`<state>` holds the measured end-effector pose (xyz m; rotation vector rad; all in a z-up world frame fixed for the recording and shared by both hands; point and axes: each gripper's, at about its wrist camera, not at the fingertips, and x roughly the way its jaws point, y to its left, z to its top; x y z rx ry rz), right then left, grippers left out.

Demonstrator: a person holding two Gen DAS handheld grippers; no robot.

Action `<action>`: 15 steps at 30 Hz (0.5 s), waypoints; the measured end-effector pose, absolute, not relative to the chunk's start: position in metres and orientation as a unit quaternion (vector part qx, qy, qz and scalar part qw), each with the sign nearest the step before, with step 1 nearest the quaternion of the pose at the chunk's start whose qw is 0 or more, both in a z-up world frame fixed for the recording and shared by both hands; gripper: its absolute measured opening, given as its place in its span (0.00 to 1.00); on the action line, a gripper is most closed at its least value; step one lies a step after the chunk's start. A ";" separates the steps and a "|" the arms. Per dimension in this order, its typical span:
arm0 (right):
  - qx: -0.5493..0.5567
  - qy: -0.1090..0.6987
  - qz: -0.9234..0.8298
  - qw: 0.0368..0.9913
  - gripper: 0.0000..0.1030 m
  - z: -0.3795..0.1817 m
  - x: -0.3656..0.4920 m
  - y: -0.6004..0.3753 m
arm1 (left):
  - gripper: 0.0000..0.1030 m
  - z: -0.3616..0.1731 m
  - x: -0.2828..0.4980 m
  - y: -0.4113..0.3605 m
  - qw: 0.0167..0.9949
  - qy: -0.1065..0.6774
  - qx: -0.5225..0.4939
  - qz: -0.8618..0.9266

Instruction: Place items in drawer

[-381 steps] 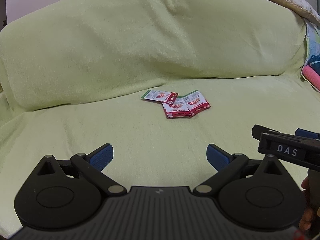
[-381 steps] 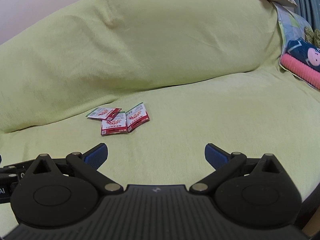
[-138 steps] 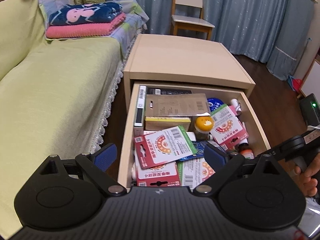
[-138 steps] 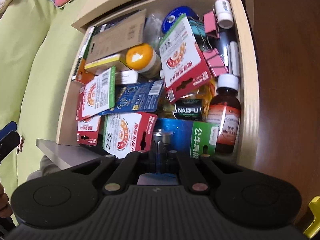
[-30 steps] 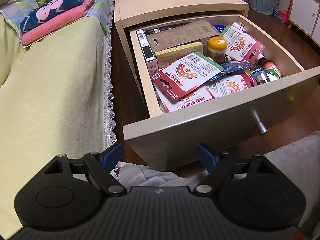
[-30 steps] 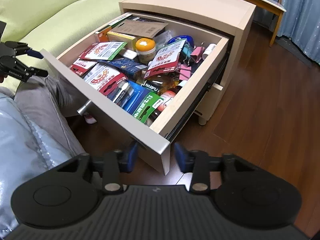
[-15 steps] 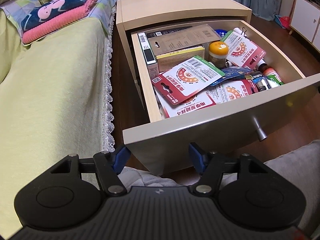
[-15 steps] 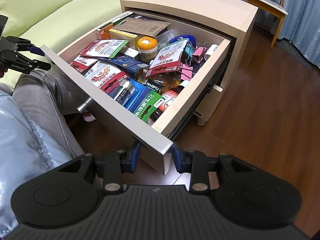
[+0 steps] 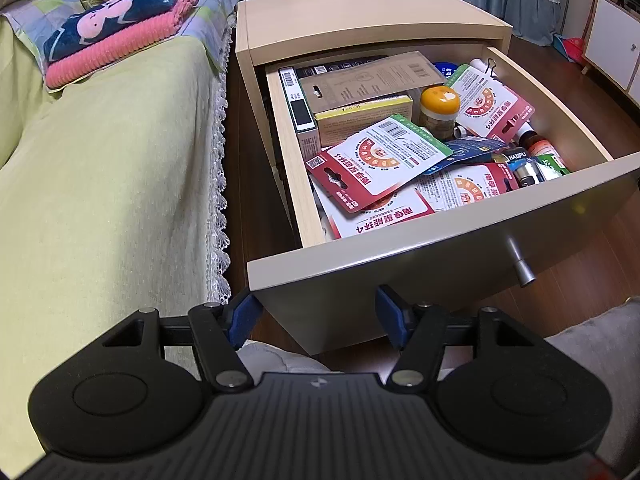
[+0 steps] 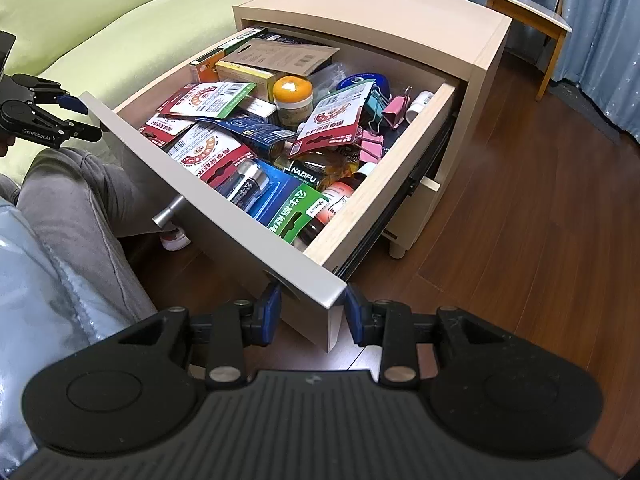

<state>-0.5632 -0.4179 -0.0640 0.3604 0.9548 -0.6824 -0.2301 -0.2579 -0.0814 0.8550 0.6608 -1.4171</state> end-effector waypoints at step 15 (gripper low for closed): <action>0.162 0.445 -0.327 0.817 0.29 -0.063 -0.564 -0.413 | 0.62 -0.084 -0.230 -0.258 0.633 0.286 0.367 -0.618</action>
